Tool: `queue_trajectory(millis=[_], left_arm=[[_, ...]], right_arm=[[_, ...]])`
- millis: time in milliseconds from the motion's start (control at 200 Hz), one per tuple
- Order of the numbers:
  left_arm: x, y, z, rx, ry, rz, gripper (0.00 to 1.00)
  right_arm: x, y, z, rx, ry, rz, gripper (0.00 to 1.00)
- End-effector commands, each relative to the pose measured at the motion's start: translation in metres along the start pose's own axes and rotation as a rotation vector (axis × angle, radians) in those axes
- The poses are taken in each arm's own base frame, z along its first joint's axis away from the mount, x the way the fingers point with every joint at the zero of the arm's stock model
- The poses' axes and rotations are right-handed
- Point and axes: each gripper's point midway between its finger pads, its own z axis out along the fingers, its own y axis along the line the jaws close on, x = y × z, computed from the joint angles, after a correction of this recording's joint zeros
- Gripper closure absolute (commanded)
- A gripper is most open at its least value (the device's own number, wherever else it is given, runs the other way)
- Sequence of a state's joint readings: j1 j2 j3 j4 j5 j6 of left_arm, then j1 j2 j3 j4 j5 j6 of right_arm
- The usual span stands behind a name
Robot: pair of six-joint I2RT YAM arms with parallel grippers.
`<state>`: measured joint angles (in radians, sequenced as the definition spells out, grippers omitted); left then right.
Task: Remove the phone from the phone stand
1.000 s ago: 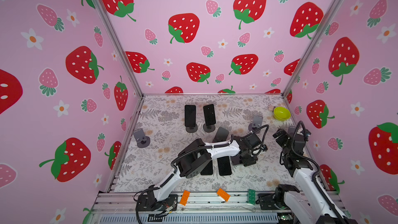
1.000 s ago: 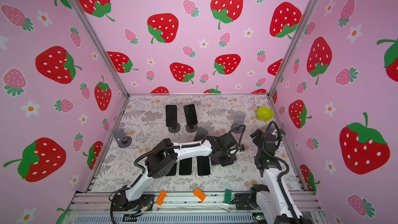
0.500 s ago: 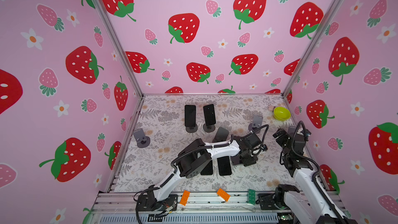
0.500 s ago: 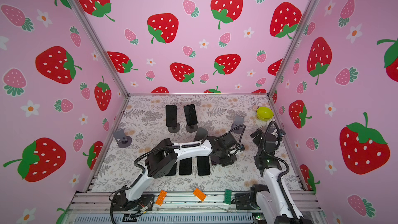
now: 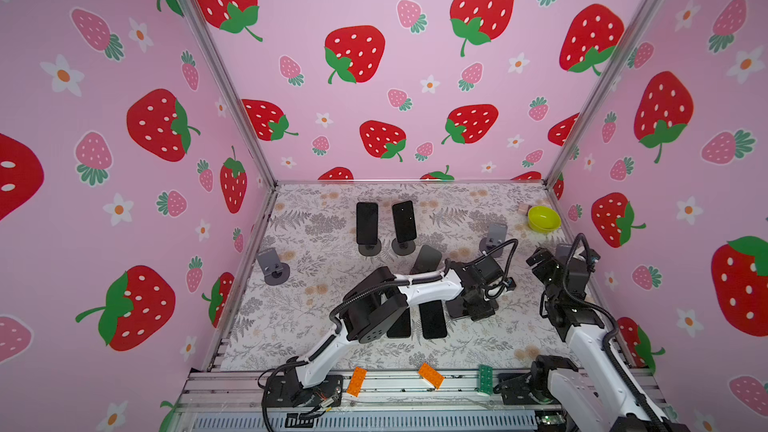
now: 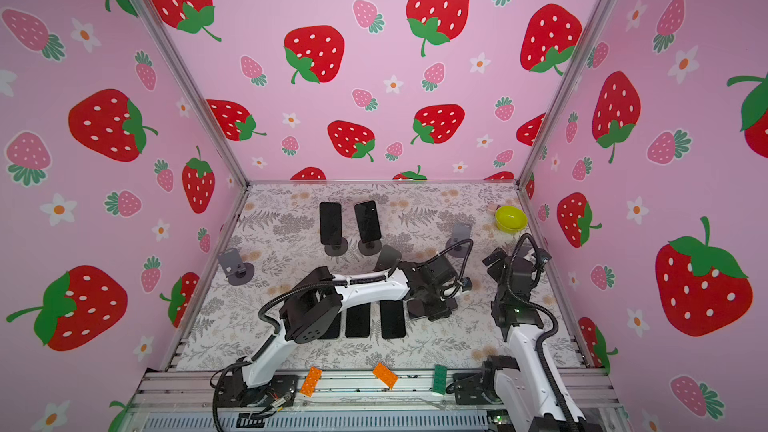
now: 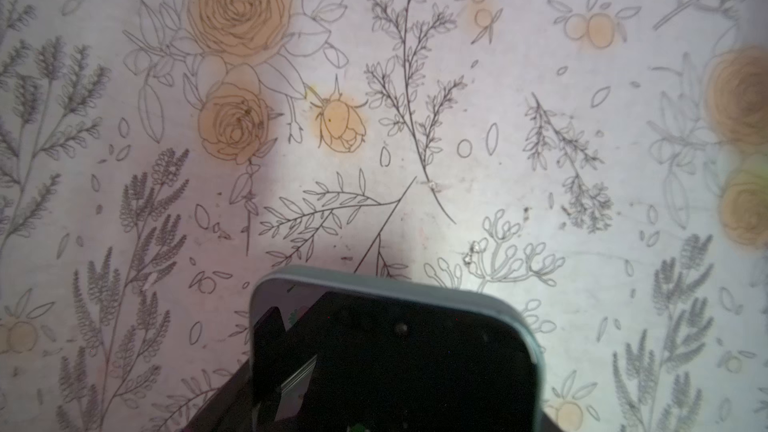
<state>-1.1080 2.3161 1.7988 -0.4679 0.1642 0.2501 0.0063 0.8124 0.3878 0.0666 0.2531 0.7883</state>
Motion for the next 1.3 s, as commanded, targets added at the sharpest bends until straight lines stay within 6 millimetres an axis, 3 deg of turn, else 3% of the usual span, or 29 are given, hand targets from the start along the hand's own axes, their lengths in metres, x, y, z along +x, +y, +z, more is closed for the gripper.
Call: queue_trajectory(millis=[0,655,946,1041,1296], left_arm=[[0.029,-0.016,0.024,0.087,0.084,-0.029,0.28],[0.046,-0.007,0.039,0.052,0.134,-0.041,0.27],[0.042,-0.004,0.028,0.023,0.115,-0.031,0.24],[0.038,-0.002,0.023,0.013,0.091,-0.030,0.16],[0.033,-0.005,0.019,0.031,0.078,-0.025,0.16]], right_arm=[[-0.003,-0.001,-0.001,-0.007,-0.022,0.021,0.00],[-0.001,-0.003,-0.002,-0.007,-0.020,0.017,0.00],[0.001,-0.003,-0.001,-0.012,-0.018,0.019,0.00],[0.001,-0.003,-0.001,-0.011,-0.016,0.018,0.00],[0.001,-0.002,-0.001,-0.014,-0.018,0.019,0.00]])
